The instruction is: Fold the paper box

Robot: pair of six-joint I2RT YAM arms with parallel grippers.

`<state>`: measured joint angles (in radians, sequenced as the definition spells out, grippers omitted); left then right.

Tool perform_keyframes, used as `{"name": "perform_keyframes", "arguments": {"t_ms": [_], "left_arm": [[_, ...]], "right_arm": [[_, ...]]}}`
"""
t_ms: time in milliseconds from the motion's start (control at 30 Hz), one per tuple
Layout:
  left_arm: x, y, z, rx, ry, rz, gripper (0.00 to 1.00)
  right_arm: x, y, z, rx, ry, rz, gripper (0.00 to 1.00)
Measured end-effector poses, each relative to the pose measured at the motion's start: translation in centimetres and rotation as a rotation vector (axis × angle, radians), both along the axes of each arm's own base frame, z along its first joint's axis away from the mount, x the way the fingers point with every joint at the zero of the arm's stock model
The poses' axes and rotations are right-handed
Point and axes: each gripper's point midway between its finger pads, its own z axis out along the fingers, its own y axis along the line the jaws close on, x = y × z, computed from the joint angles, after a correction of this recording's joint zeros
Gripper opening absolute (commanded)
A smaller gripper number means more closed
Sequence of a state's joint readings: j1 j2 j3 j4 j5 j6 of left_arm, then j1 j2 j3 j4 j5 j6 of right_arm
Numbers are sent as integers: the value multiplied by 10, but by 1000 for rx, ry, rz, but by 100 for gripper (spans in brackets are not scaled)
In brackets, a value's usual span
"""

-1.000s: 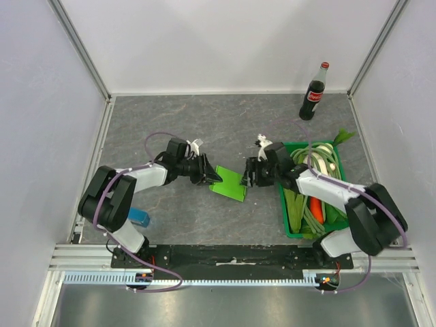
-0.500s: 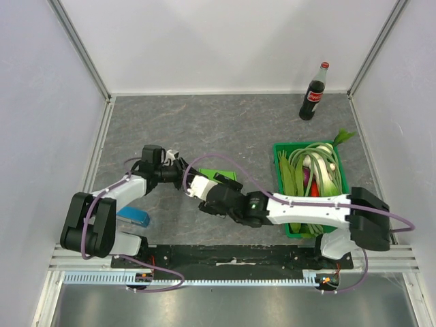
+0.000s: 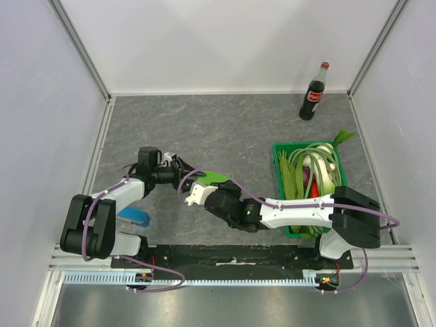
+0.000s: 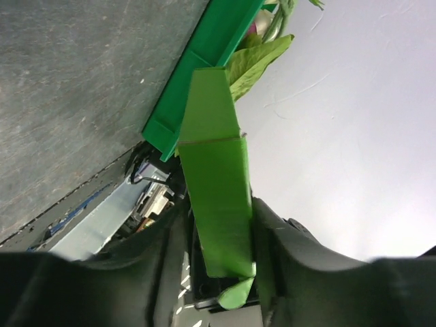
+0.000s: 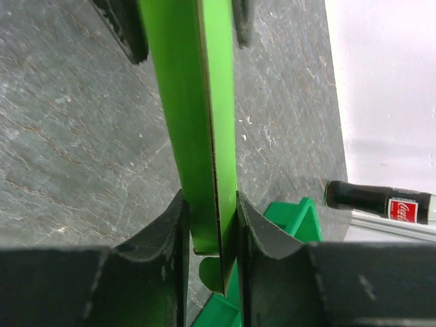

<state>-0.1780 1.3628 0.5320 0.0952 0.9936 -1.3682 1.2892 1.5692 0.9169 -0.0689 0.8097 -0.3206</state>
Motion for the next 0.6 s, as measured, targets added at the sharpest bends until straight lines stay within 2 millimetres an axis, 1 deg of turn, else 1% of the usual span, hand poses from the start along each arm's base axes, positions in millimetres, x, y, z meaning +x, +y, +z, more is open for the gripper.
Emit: {"name": "perform_keyframes", "arguments": {"t_ms": [33,67,133,200,267,333,433,500,567,600], "left_arm": [[1,0,2,-3,-6,-1,61],[3,-1,4,-5,-16,-5,70],[5,-1,6,-1,-49,-14,76],[9,2,7,15,-96,-19,83],[15,10,4,49,-156,-9,84],[24,26,-2,109,-212,32,83],[35,54,-9,253,-311,111,78],[41,69,-6,369,-434,149,74],[42,69,4,441,-570,144,74],[41,63,10,478,-661,123,75]], "right_arm": [[-1,2,-1,-9,4,15,25],[-1,3,-1,-8,4,20,24],[4,2,-3,5,23,18,22],[12,-2,-7,21,60,4,23],[20,-10,-13,42,123,-4,24],[29,-19,-18,73,214,-16,25],[41,-28,-20,143,368,-29,25],[47,-33,-21,183,459,-36,25],[54,-35,-26,212,558,-36,24],[57,-34,-30,217,606,-33,23]]}}
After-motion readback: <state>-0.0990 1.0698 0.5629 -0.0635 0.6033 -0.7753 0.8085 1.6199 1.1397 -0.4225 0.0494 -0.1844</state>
